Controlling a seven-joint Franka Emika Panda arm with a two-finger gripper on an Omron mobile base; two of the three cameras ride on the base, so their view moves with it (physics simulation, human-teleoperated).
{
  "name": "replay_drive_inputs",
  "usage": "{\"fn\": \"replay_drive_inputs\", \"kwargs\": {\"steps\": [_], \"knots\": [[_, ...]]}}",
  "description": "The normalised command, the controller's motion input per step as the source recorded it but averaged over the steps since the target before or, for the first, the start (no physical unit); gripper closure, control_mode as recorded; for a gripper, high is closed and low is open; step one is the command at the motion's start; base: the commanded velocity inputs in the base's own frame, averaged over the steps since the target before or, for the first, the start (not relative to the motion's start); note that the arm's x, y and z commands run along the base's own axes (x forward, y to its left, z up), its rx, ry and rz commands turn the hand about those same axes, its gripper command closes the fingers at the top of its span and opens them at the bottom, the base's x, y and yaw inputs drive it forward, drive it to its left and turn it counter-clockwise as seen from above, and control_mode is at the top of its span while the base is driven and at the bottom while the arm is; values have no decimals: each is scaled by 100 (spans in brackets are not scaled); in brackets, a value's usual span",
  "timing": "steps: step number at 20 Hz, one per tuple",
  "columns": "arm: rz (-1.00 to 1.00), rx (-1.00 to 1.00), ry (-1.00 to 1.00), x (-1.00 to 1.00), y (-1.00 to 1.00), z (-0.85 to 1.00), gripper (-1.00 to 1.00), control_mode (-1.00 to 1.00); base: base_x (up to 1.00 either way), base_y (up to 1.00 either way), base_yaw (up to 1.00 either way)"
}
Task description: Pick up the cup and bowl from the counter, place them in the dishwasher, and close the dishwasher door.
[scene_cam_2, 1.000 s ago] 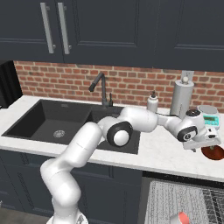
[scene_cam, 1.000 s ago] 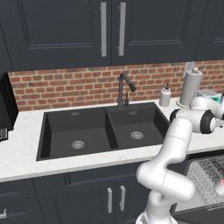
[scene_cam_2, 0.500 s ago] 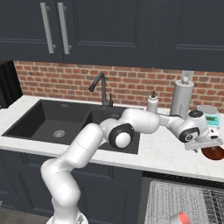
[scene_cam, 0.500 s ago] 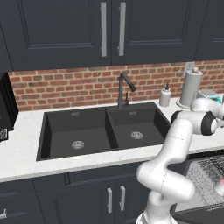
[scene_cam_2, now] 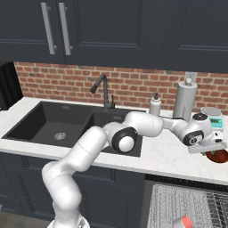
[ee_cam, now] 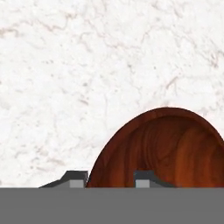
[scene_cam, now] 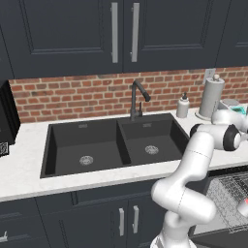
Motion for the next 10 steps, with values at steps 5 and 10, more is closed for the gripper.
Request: {"fn": "replay_drive_inputs", "kwargs": {"steps": [5, 10], "knots": [[0, 0, 0, 0, 0, -8, 100, -100, 0, 0, 0], [-1, 0, 1, -5, 0, 0, 100, -100, 0, 0, 0]]}}
